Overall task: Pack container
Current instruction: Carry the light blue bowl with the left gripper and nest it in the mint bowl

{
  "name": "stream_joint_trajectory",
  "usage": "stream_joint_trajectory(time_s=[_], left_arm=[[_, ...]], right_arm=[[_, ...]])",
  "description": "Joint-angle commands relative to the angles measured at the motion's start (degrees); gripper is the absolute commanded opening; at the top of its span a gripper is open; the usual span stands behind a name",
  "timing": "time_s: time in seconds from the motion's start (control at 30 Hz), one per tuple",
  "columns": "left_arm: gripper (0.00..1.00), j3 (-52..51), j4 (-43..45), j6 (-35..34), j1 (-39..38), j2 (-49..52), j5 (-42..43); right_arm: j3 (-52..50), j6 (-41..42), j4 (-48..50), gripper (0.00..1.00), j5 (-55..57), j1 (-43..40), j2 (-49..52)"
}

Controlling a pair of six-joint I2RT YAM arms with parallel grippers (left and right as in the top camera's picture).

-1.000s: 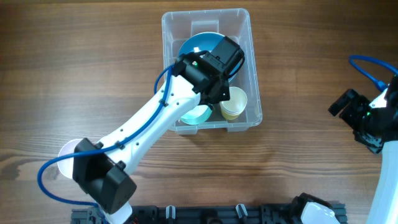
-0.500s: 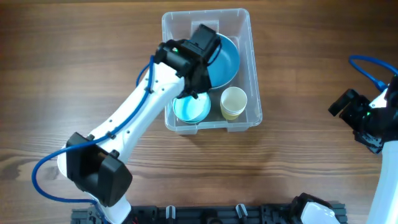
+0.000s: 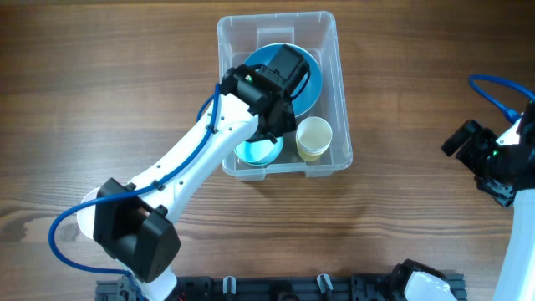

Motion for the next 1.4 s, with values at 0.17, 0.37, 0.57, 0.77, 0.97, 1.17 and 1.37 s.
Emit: stream_joint_trajectory(time_s=[0.17, 0.37, 0.57, 0.77, 0.97, 1.17, 1.37], left_arm=[[0.04, -6.25, 3.85, 0.13, -0.26, -0.83, 2.40], [0.04, -7.13, 4.87, 0.13, -0.87, -0.28, 2.99], [0.04, -9.86, 6.84, 0.11, -1.92, 0.52, 3.65], [0.04, -10.73, 8.09, 0.15, -1.81, 3.37, 3.65], [0.04, -9.51, 8.59, 2.97, -1.86, 2.05, 7.63], [0.04, -7.30, 8.44, 3.02, -1.51, -6.01, 0.79], [0.04, -7.54, 7.21, 2.91, -1.33, -4.13, 0.79]], right_arm=[[-0.09, -0.55, 0.00, 1.00, -0.50, -0.22, 0.22], [-0.09, -0.57, 0.02, 1.00, -0.50, -0.22, 0.22], [-0.09, -0.57, 0.00, 1.00, -0.50, -0.22, 0.22], [-0.09, -0.57, -0.24, 1.00, -0.48, -0.22, 0.22], [-0.09, -0.57, -0.20, 1.00, -0.48, -0.22, 0.22], [-0.09, -0.57, -0.13, 1.00, -0.48, -0.22, 0.22], [-0.09, -0.55, -0.20, 1.00, -0.48, -0.22, 0.22]])
